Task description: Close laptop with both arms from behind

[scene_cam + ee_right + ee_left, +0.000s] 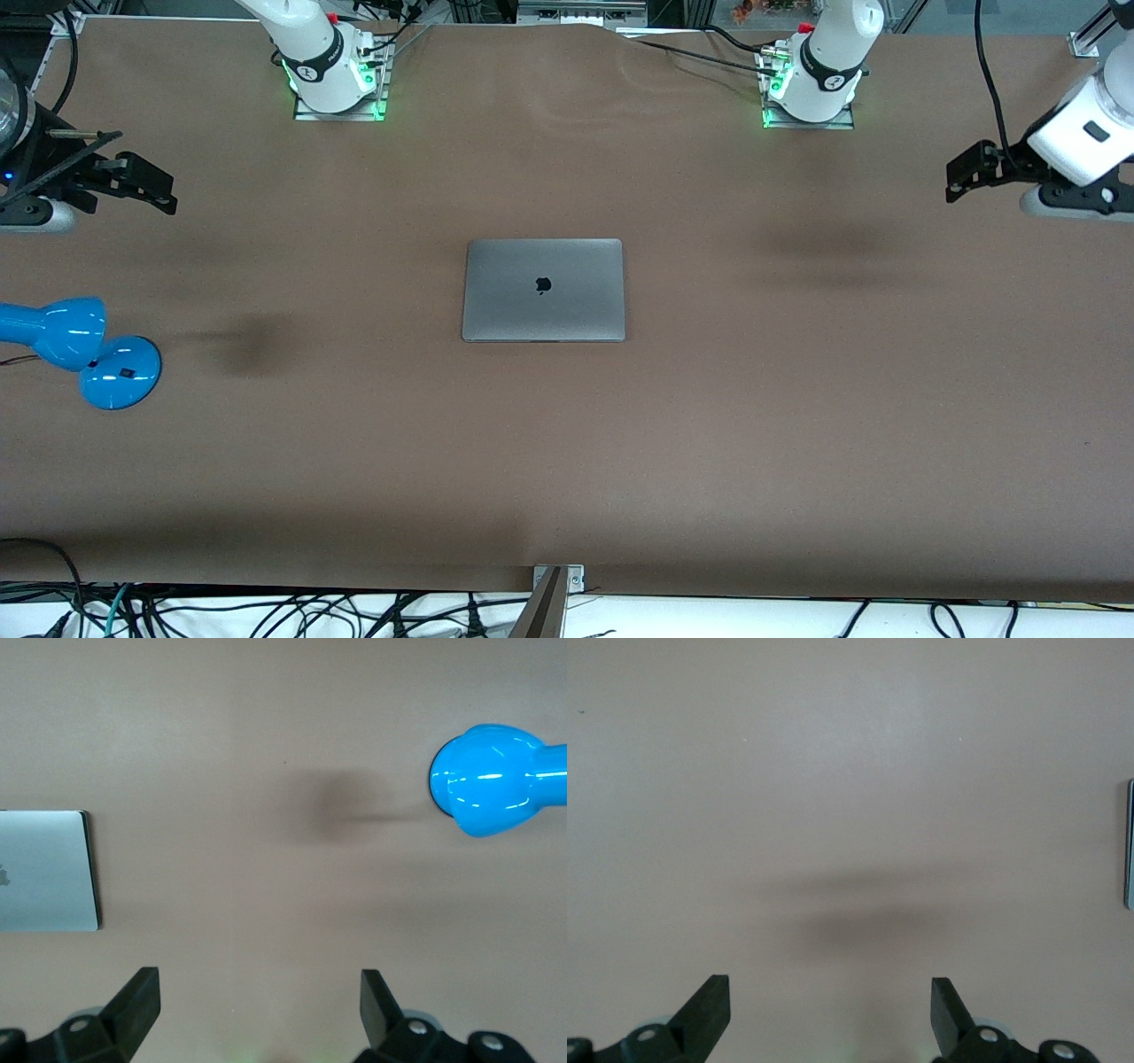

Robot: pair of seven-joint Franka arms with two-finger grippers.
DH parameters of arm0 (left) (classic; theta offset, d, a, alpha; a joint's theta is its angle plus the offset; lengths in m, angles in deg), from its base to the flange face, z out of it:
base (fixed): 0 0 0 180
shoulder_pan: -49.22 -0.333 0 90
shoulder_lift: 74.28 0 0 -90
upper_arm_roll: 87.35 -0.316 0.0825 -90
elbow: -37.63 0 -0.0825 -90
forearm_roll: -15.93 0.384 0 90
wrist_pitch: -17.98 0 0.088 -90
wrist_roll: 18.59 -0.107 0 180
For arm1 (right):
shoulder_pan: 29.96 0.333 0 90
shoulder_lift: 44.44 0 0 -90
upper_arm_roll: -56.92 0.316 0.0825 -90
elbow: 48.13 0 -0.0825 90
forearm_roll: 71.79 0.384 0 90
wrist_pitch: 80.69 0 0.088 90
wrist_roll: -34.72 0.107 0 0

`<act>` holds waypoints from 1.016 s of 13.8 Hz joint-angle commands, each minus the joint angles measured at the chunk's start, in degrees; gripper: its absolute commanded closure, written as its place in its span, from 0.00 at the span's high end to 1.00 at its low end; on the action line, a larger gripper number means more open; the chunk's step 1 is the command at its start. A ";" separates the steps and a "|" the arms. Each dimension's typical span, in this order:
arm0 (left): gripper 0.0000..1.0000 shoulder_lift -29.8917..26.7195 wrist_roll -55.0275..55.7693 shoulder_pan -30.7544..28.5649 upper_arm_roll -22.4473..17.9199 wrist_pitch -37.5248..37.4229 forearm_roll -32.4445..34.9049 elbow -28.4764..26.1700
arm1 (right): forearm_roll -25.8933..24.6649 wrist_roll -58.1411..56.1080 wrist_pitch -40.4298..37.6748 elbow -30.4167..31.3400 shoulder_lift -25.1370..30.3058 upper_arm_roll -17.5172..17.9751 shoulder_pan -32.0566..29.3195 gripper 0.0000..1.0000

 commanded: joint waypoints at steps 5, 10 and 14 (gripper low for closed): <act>1.00 3.37 -1.19 -3.67 3.53 -2.56 1.10 4.22 | 1.00 1.39 -1.30 -1.65 -0.92 -0.01 0.67 1.00; 1.00 3.28 -0.93 -2.97 3.62 -2.91 1.19 5.36 | 1.09 1.39 -1.30 -1.65 -0.92 -0.01 0.76 1.00; 1.00 3.28 -0.76 -2.88 3.97 -3.18 0.58 5.88 | 1.09 1.04 -1.39 -1.48 -0.92 -0.10 0.67 1.00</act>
